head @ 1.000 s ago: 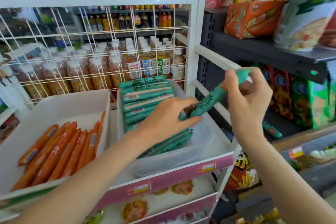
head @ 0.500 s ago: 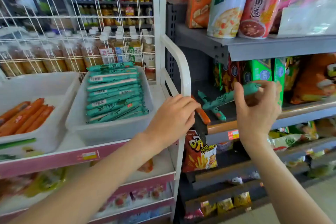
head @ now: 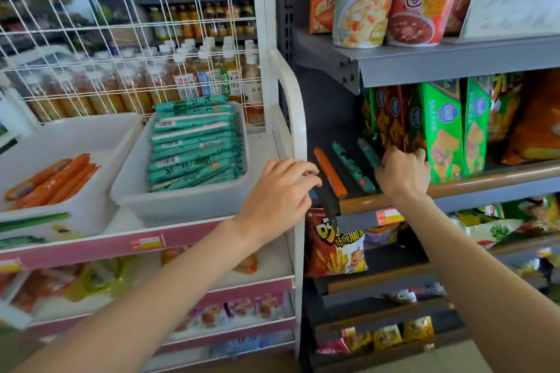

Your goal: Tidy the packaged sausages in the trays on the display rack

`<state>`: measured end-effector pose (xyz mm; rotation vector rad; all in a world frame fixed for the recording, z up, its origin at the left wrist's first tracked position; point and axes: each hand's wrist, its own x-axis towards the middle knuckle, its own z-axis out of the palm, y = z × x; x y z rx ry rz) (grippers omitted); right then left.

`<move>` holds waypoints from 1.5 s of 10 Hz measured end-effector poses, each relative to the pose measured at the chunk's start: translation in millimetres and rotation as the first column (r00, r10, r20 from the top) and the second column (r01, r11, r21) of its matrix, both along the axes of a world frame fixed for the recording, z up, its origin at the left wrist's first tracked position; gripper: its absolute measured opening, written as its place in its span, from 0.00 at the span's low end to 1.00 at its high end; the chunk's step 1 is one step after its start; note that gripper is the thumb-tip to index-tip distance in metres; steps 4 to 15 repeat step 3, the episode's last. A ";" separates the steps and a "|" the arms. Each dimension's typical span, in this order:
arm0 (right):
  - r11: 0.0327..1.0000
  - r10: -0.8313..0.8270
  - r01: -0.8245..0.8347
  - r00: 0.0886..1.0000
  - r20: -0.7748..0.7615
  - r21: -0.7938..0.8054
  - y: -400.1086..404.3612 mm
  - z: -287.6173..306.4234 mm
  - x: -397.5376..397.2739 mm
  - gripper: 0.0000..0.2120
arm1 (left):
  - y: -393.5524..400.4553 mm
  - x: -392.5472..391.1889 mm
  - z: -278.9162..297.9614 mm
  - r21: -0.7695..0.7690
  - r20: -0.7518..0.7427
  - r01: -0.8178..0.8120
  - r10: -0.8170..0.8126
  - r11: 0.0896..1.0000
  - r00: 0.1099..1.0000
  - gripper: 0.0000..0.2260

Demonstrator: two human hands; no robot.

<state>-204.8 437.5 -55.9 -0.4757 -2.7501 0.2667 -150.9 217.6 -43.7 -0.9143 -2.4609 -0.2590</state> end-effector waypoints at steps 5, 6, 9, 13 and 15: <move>0.891 0.337 -0.452 0.601 -0.725 0.040 -89.4 42.3 60.1 0.03 | -32.9 3.6 10.1 0.447 0.013 -0.107 0.113 0.888 0.993 0.15; 0.891 0.337 -0.452 0.601 -0.725 0.040 -89.4 42.3 60.1 0.03 | -32.9 3.6 10.1 0.447 0.013 -0.107 0.113 0.888 0.993 0.15; 0.891 0.337 -0.452 0.601 -0.725 0.040 -89.4 42.3 60.1 0.03 | -32.9 3.6 10.1 0.447 0.013 -0.107 0.113 0.888 0.993 0.15; 0.891 0.337 -0.452 0.601 -0.725 0.040 -89.4 42.3 60.1 0.03 | -32.9 3.6 10.1 0.447 0.013 -0.107 0.113 0.888 0.993 0.15; 0.891 0.337 -0.452 0.601 -0.725 0.040 -89.4 42.3 60.1 0.03 | -32.9 3.6 10.1 0.447 0.013 -0.107 0.113 0.888 0.993 0.15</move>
